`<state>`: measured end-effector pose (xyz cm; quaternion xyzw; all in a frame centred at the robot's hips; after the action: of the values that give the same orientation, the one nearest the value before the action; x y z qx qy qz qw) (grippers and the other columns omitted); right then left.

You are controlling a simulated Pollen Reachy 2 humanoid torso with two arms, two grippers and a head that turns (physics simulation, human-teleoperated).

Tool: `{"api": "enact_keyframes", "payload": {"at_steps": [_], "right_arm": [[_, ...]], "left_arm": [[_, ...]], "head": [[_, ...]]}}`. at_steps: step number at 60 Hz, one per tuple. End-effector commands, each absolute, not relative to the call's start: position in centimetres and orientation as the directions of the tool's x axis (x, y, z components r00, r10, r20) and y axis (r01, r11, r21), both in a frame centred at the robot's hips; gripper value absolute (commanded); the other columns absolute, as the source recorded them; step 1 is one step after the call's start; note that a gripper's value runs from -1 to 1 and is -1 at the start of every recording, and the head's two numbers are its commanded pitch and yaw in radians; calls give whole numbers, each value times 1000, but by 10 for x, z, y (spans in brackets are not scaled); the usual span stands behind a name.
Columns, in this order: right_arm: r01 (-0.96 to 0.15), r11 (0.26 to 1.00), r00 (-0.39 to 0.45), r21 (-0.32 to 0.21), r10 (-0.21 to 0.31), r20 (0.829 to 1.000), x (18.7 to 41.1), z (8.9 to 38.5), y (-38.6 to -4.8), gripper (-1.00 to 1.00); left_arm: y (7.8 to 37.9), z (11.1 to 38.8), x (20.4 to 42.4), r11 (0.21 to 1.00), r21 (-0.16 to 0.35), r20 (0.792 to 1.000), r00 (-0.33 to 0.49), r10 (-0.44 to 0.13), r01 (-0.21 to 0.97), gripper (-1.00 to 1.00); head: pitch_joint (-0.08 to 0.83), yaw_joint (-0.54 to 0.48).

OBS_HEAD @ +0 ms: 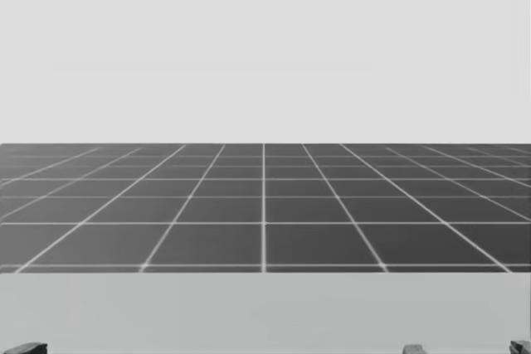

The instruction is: Find the red cube and pick it up.

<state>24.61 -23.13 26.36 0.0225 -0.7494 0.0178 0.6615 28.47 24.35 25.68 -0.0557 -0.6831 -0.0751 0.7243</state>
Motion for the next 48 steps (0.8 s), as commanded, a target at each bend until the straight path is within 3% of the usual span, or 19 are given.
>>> {"api": "enact_keyframes", "payload": {"at_steps": [1,10,32,48], "right_arm": [[-48,997,-110,59,-64,992,243,262,-229,-1000],[-65,997,-85,49,-55,995,245,264,-231,-1000],[-66,997,-85,33,-39,996,246,263,-230,-1000],[-65,998,-87,18,-24,996,247,262,-231,-1000]], "left_arm": [[244,257,285,983,26,998,54,-36,183,-1000],[245,257,285,984,23,998,54,-33,178,-1000],[246,257,286,984,26,998,52,-36,173,-1000],[247,258,285,984,26,998,50,-36,176,-1000]], "head": [[13,-4],[60,-8],[401,-32],[585,-157]]}}
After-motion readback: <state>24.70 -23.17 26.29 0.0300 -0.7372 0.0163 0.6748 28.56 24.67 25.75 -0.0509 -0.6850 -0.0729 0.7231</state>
